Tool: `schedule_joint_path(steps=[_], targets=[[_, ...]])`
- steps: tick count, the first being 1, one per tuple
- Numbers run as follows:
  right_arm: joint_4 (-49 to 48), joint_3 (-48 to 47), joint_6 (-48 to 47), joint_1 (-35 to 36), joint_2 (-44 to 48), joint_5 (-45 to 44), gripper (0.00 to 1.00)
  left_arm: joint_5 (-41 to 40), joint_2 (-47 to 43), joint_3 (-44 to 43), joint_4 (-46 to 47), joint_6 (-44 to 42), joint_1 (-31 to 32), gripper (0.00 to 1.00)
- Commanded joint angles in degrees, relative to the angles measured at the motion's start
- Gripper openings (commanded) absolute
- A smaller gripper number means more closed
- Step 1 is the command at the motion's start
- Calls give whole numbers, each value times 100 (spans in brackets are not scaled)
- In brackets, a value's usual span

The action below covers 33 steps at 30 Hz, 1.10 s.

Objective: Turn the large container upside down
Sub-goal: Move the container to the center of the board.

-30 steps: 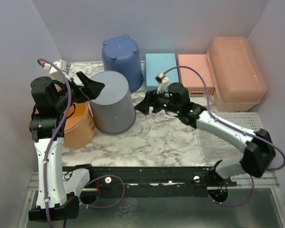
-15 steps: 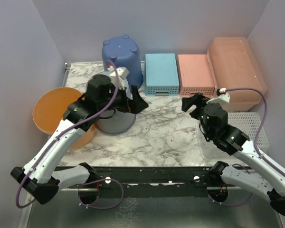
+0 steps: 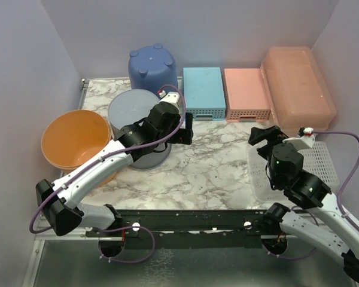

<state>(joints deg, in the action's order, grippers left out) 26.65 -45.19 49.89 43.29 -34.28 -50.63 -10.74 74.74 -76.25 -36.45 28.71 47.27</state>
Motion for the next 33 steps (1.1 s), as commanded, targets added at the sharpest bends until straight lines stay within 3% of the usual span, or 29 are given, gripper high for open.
schedule_joint_path(steps=[1,5,13,33], targets=[[204,-152,-65,4,-268,38,87,-1525,160,-11,-327,4,-2,99],[180,-223,-66,4,-575,386,87,-2059,289,-184,-564,-73,-143,99],[84,-179,-42,4,-813,862,87,-2290,349,-170,-643,-428,-753,99],[63,-45,-101,4,-782,966,87,-2838,537,-206,-567,-659,-2099,99]])
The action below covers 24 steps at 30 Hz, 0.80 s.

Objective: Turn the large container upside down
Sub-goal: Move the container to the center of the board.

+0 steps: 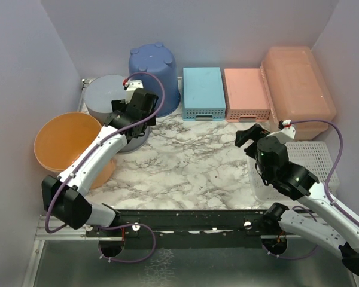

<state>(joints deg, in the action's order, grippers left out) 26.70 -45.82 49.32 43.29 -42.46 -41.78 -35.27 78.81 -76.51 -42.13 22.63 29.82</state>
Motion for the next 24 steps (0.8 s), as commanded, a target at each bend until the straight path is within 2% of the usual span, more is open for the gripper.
schedule_joint_path(steps=[1,8,15,21,24], targets=[[55,25,-45,4,38,82,87,-386,131,-179,28,-41,-459,99],[-10,81,-45,4,10,133,87,4,280,-183,768,-541,-995,99],[56,102,-37,5,-10,170,87,265,715,-623,804,-496,-1672,99],[79,169,-33,4,39,168,87,607,903,-722,1048,-774,-2049,94],[22,179,-58,4,12,202,87,869,1125,-903,1082,-948,-2203,95]])
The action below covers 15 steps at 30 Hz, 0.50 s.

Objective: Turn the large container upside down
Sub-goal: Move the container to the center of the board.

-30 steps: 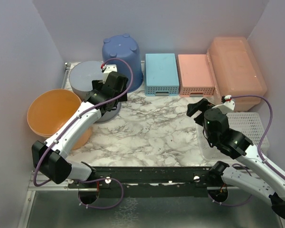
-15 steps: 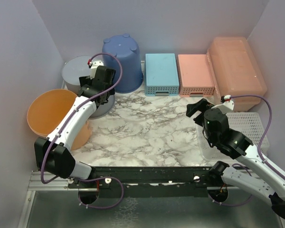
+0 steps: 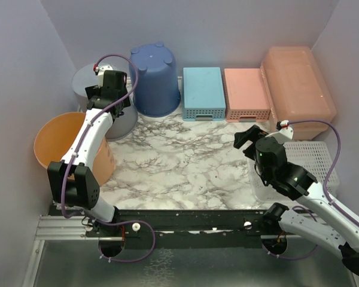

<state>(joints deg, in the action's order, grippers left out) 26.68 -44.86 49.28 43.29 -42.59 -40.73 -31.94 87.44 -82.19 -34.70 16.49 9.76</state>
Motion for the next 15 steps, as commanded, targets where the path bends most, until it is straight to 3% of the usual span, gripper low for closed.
schedule_joint_path(steps=[1,7,15], targets=[[14,91,-46,4,9,107,87,682,364,-404,342,-392,-252,95],[-34,87,-50,4,-69,203,87,1169,889,-723,402,-540,-525,94],[-52,119,-55,5,-95,209,87,828,739,-669,276,-540,-654,91]])
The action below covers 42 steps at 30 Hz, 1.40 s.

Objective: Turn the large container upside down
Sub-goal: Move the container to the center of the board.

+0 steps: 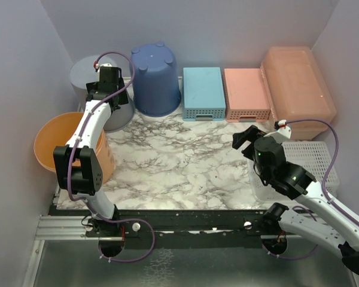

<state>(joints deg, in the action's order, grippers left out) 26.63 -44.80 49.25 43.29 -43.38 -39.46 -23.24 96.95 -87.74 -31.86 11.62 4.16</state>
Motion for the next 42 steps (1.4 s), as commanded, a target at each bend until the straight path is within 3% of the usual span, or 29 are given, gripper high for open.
schedule_joint_path(steps=[1,5,10,22,30,35,42], targets=[[-39,102,-56,4,-33,82,87,-115,-285,-14,-9,-5,-123,90],[-117,107,-72,4,-84,111,87,-14,-372,188,195,62,-358,87],[-152,30,-151,4,-211,184,87,428,148,-337,322,-51,-639,83],[53,73,-6,4,-24,230,88,1773,1045,-1254,679,-312,-654,89],[-11,-40,-90,5,-219,408,88,1690,1012,-1082,860,-251,-711,92],[-49,-99,-96,4,-328,527,88,1824,1381,-1514,859,-251,-835,91],[-43,-115,-54,4,-356,639,88,2394,1450,-1562,983,-141,-836,94]])
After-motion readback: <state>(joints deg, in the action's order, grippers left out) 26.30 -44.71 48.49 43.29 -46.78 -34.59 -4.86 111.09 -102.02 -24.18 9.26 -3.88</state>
